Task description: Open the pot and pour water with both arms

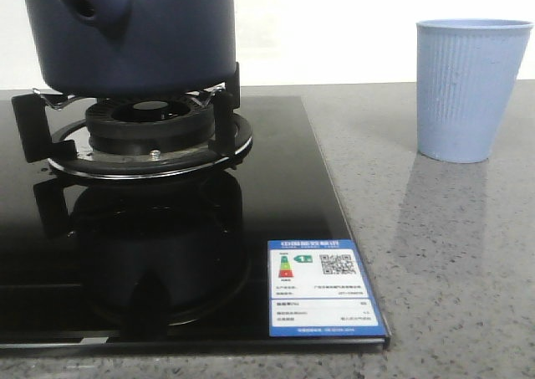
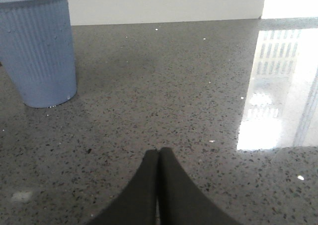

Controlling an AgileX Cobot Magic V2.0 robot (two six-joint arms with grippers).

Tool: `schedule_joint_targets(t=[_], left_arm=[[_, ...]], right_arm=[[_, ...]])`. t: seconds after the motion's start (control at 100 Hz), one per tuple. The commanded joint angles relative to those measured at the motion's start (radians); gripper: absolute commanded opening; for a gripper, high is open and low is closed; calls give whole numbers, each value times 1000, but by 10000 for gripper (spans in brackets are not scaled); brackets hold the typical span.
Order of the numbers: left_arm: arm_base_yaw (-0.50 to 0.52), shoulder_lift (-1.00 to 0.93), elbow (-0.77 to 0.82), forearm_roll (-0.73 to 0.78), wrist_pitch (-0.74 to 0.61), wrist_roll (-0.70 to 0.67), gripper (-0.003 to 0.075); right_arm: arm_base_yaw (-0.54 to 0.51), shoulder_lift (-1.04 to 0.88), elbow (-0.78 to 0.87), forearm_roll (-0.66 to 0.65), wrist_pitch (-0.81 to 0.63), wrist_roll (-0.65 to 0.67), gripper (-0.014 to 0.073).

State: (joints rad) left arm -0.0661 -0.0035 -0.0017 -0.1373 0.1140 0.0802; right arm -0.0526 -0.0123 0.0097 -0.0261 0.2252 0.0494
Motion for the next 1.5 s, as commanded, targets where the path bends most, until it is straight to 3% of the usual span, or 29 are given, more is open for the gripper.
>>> schedule_joint_targets(t=[0.0,0.86,1.49], left_arm=[[1,-24,16,-8,-73,-9,-16],[1,-24,16,-8,-73,-9,-16],[1,-24,16,-10,-74,-9,-16]], right_arm=[[-7,-18,17,-14,-80,-3,-62],[-7,-18,17,-14,-80,-3,-62],[-7,-18,17,6,-180,-3,-62]])
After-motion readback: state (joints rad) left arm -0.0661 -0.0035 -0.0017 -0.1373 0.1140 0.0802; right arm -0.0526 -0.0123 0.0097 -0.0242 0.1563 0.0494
